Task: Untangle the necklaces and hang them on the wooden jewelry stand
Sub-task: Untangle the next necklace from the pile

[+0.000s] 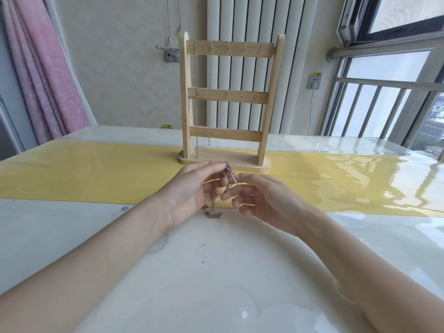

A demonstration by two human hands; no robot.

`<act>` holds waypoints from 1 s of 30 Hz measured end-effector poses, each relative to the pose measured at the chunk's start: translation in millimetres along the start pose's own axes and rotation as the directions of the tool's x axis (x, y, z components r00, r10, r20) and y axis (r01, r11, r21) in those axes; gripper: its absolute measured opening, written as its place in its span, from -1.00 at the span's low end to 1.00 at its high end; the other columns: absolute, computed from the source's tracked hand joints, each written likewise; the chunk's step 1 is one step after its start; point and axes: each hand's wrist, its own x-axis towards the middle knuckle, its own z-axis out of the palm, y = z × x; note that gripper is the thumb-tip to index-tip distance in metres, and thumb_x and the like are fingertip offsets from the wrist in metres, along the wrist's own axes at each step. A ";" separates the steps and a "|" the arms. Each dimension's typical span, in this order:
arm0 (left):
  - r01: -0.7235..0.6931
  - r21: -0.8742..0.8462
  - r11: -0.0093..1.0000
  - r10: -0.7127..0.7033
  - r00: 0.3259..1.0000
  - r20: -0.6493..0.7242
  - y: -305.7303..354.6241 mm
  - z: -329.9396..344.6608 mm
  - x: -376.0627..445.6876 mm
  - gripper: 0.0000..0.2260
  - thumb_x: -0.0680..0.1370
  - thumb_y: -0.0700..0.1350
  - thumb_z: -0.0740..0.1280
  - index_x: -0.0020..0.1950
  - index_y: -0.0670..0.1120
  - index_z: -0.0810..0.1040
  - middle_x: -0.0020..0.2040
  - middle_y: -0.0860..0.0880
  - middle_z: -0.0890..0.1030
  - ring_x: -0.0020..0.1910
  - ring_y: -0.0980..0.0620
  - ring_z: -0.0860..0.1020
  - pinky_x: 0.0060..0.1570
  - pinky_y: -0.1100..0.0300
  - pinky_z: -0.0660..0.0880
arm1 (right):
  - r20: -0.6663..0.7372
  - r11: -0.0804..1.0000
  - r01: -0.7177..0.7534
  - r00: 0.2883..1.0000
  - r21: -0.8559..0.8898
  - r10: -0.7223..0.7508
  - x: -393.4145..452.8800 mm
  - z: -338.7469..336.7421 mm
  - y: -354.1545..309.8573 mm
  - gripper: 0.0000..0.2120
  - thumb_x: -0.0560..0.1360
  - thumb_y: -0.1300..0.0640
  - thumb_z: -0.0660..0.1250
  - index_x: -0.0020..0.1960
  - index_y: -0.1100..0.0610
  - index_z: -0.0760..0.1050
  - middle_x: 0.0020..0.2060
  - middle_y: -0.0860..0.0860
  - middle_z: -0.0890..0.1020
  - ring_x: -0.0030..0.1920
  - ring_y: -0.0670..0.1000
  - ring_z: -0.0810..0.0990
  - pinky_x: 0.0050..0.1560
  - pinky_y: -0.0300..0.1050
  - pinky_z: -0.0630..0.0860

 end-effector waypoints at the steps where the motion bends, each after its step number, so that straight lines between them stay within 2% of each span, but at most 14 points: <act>1: -0.003 0.002 1.000 0.003 1.000 0.003 0.1 -0.4 -0.2 -0.90 0.55 -0.20 0.27 -0.11 -0.16 0.56 -0.29 -0.01 0.60 -0.39 0.15 0.52 -0.42 0.37 0.45 | 0.005 1.000 0.008 1.000 0.014 -0.008 -0.1 0.5 -0.2 -0.78 0.63 0.15 0.10 0.03 0.21 0.50 -0.20 0.11 0.63 -0.32 -0.02 0.50 -0.33 -0.25 0.42; 6: -0.028 0.039 0.999 0.029 0.999 -0.023 -1.7 -2.1 -0.1 -0.91 0.55 -0.21 0.28 -0.10 -0.17 0.57 -0.25 -0.04 0.63 -0.36 0.14 0.56 -0.38 0.37 0.48 | -0.044 0.997 0.070 0.997 0.023 -0.069 1.8 -0.9 -3.0 -0.78 0.59 0.10 0.22 0.12 0.23 0.49 -0.25 0.09 0.60 -0.33 -0.02 0.52 -0.35 -0.26 0.45; 8: -0.055 0.058 0.997 0.057 0.998 -0.034 -1.9 -1.0 -0.1 -0.91 0.55 -0.22 0.28 -0.10 -0.16 0.57 -0.25 -0.05 0.64 -0.35 0.14 0.57 -0.36 0.37 0.49 | -0.068 0.998 0.049 0.997 0.030 -0.047 1.6 -2.5 -4.8 -0.74 0.59 0.08 0.23 0.17 0.23 0.46 -0.30 0.10 0.61 -0.39 -0.02 0.52 -0.41 -0.26 0.43; 11: -0.108 0.130 0.986 0.112 0.993 -0.024 -2.9 0.5 0.0 -0.91 0.55 -0.22 0.28 -0.12 -0.15 0.57 -0.25 -0.01 0.66 -0.32 0.14 0.59 -0.30 0.36 0.52 | -0.072 0.997 -0.007 0.997 0.082 0.013 -0.2 -2.7 -7.5 -0.78 0.59 0.04 0.21 0.09 0.19 0.46 -0.34 0.11 0.61 -0.45 -0.02 0.50 -0.49 -0.28 0.37; 13: -0.120 0.162 0.979 0.122 0.993 -0.001 -3.6 0.1 -0.9 -0.91 0.55 -0.21 0.29 -0.12 -0.14 0.57 -0.24 0.00 0.67 -0.28 0.15 0.59 -0.25 0.36 0.53 | -0.059 0.994 0.001 0.998 0.111 0.006 -0.4 -0.1 -8.5 -0.81 0.60 0.08 0.20 0.04 0.20 0.48 -0.35 0.11 0.60 -0.46 -0.02 0.49 -0.51 -0.29 0.36; 15: -0.121 0.189 0.975 0.120 0.993 0.015 -4.0 -0.6 -1.2 -0.91 0.55 -0.20 0.29 -0.10 -0.13 0.58 -0.24 -0.01 0.65 -0.25 0.13 0.59 -0.23 0.35 0.52 | -0.088 0.994 0.079 0.994 0.075 -0.072 0.6 2.1 -9.6 -0.86 0.59 0.19 0.22 0.08 0.25 0.46 -0.37 0.09 0.57 -0.47 -0.04 0.46 -0.51 -0.29 0.33; 19: -0.065 0.377 0.924 0.065 0.998 0.015 -0.8 -6.5 -2.5 -0.91 0.56 -0.20 0.29 -0.09 -0.13 0.58 -0.21 0.03 0.65 -0.22 0.14 0.57 -0.24 0.35 0.50 | -0.252 0.978 0.203 0.945 -0.042 -0.207 1.3 0.1 -22.0 -0.91 0.57 0.31 0.21 0.04 0.17 0.42 -0.44 0.07 0.48 -0.49 -0.05 0.36 -0.47 -0.25 0.23; 21: -0.045 0.521 0.853 0.033 0.999 0.032 4.8 -12.1 -1.6 -0.90 0.57 -0.20 0.28 -0.05 -0.07 0.59 -0.07 0.03 0.65 -0.10 0.13 0.54 -0.07 0.27 0.47 | -0.269 0.967 0.190 0.935 -0.172 -0.232 1.4 -3.0 -31.3 -0.90 0.55 0.32 0.18 -0.02 0.15 0.37 -0.45 0.05 0.45 -0.49 -0.03 0.30 -0.50 -0.25 0.18; 22: -0.046 0.600 0.798 0.031 0.999 0.035 9.3 -13.8 -0.6 -0.89 0.57 -0.18 0.28 -0.04 -0.02 0.59 0.01 0.04 0.63 -0.03 0.13 0.52 0.01 0.23 0.43 | -0.260 0.952 0.166 0.937 -0.258 -0.233 1.4 -3.7 -35.5 -0.91 0.55 0.32 0.18 -0.04 0.15 0.35 -0.46 0.04 0.46 -0.49 -0.03 0.29 -0.50 -0.25 0.18; 24: -0.043 0.697 0.715 0.038 0.999 0.023 18.6 -13.0 3.2 -0.88 0.58 -0.14 0.28 0.01 0.04 0.58 0.11 0.05 0.59 0.07 0.14 0.49 0.02 0.24 0.36 | -0.223 0.894 0.131 0.944 -0.428 -0.245 2.7 -3.3 -43.3 -0.91 0.56 0.29 0.19 -0.11 0.16 0.37 -0.47 0.03 0.47 -0.50 -0.04 0.29 -0.51 -0.26 0.19; 27: 0.008 0.732 0.681 -0.023 1.000 0.011 31.5 -2.5 10.1 -0.88 0.60 -0.10 0.24 0.05 0.03 0.56 0.02 0.04 0.57 -0.07 0.13 0.50 -0.11 0.28 0.37 | -0.157 0.771 0.146 0.940 -0.620 -0.304 6.9 -0.1 -59.5 -0.85 0.55 0.30 0.22 -0.19 0.18 0.44 -0.49 0.02 0.48 -0.50 -0.03 0.32 -0.54 -0.28 0.23; 30: 0.031 0.753 0.658 -0.093 0.995 0.041 39.3 7.9 15.7 -0.86 0.60 0.00 0.23 0.04 0.05 0.57 -0.04 0.06 0.54 -0.15 0.11 0.48 -0.15 0.28 0.37 | -0.084 0.649 0.175 0.934 -0.740 -0.348 11.4 1.6 -79.4 -0.87 0.54 0.28 0.27 -0.15 0.16 0.54 -0.50 -0.03 0.48 -0.53 -0.10 0.35 -0.53 -0.35 0.27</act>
